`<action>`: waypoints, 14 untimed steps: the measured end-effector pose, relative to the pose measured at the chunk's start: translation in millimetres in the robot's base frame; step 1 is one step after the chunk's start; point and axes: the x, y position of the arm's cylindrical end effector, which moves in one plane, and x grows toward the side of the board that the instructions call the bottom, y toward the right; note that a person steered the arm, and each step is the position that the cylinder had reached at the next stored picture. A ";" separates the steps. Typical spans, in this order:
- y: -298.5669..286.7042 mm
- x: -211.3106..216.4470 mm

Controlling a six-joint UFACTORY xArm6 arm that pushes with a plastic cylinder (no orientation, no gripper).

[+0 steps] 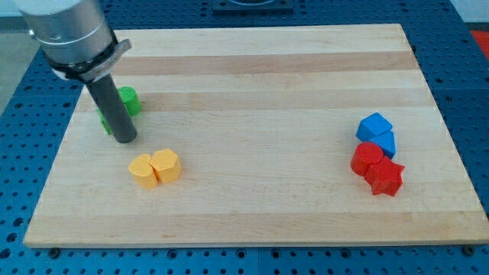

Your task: Nudge the red circle and the red star a bit right

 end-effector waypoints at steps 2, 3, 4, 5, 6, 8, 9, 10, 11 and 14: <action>36.7 -28.1; 90.9 -14.9; 109.8 -8.0; 143.1 13.9; 154.6 22.3; 211.5 61.1; 276.2 60.2; 313.8 60.1; 319.0 60.2; 323.7 83.6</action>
